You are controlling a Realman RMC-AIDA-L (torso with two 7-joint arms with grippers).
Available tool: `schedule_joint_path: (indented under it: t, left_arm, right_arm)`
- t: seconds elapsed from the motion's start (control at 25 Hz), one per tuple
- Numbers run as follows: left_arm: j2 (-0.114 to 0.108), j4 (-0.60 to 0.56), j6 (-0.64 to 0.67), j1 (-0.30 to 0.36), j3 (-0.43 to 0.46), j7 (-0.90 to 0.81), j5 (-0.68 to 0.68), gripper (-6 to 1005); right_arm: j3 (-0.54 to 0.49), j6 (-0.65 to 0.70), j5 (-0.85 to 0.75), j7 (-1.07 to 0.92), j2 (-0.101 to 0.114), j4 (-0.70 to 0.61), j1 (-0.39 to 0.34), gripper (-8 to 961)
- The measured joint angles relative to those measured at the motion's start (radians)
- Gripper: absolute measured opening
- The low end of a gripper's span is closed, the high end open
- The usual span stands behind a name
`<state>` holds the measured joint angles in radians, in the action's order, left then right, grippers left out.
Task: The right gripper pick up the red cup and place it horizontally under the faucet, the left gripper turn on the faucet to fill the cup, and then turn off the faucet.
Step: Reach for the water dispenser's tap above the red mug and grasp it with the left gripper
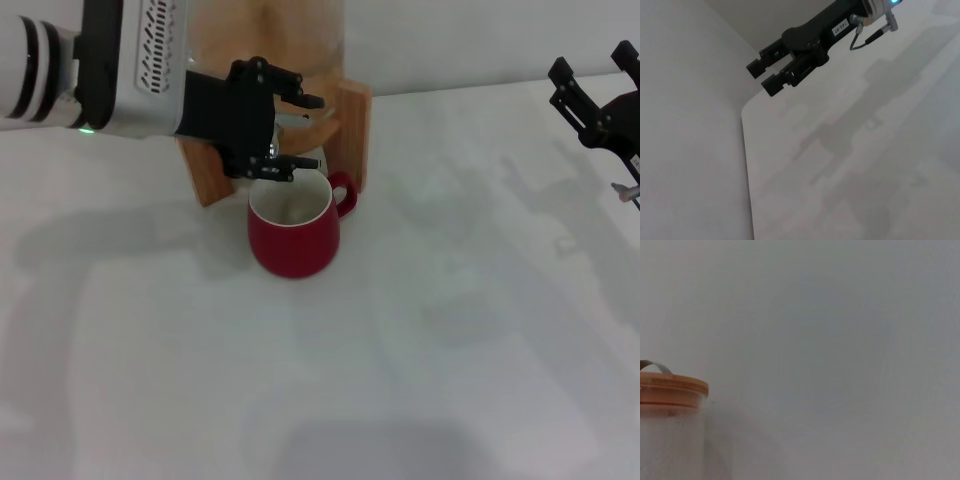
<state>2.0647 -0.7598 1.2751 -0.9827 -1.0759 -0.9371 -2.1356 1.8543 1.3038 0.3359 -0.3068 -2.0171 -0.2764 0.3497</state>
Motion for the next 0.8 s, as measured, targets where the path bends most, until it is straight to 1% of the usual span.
schedule_joint_path:
  t: [0.24,0.8]
  left_arm:
    - [0.005,-0.043,0.003,0.024,-0.008,-0.026,-0.022,600]
    - [0.006,-0.050,0.008,0.031,-0.010,-0.033,-0.044,600]
  right_arm:
    - [0.000,0.000,0.000,0.000,0.000,-0.004,0.001,816]
    - [0.005,0.000,0.000,0.002,0.000,-0.006,0.002,816]
